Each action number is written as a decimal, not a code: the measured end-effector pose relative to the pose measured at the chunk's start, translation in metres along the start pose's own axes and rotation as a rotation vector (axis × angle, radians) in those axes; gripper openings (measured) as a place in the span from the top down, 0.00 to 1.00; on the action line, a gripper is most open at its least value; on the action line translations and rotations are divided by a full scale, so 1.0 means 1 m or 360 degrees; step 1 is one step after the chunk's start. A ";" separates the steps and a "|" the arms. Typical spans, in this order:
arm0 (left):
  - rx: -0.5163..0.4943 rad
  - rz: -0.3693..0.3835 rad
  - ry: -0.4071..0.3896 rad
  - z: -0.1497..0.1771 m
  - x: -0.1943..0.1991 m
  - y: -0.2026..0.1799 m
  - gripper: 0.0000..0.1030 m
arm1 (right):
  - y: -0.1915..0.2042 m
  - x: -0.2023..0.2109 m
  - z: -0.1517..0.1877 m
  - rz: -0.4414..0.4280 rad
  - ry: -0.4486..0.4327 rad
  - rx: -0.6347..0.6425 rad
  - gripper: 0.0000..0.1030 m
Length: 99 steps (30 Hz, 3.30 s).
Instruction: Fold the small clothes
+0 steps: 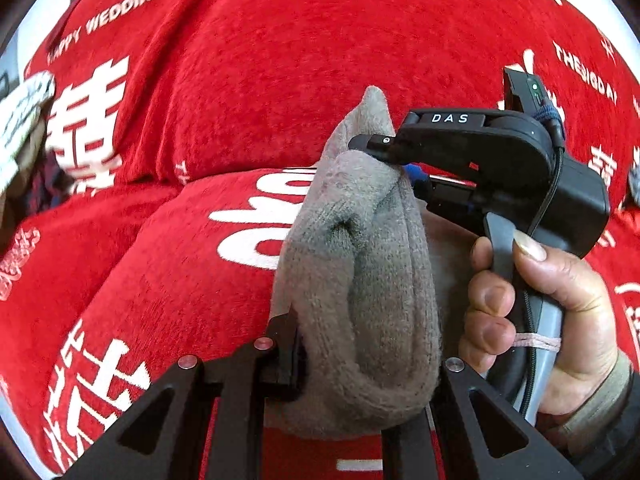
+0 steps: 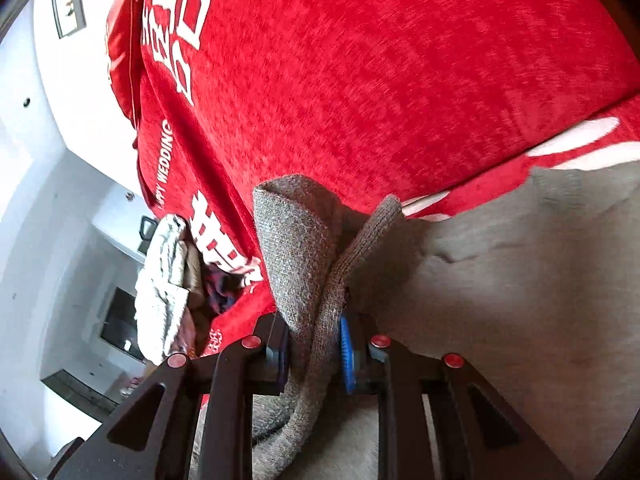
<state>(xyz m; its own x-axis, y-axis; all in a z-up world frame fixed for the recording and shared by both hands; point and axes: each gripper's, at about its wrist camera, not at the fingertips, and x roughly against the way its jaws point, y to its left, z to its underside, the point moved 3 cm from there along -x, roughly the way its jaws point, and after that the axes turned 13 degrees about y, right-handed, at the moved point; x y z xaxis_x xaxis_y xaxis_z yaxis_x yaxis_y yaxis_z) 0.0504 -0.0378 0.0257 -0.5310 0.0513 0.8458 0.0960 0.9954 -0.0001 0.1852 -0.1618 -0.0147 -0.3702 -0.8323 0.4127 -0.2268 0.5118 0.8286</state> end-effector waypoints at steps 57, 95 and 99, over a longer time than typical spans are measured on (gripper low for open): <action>-0.0293 0.0374 0.0259 -0.005 -0.001 -0.186 0.85 | -0.035 0.137 -0.017 0.1229 0.0365 0.0357 0.79; -0.0208 0.0731 0.0346 -0.007 0.006 -0.175 0.20 | -0.072 0.160 -0.021 0.1286 0.0393 0.0152 0.49; -0.0257 0.0852 0.0330 0.003 0.027 -0.169 0.20 | -0.050 0.183 -0.018 0.1382 0.0305 0.0217 0.48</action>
<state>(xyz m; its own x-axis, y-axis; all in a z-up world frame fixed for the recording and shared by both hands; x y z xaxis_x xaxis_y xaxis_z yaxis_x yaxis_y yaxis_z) 0.0173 -0.2047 0.0475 -0.1995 0.5095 0.8370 0.4405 0.8096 -0.3878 0.1452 -0.3433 0.0259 -0.3073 -0.1556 0.9388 -0.0465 0.9878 0.1485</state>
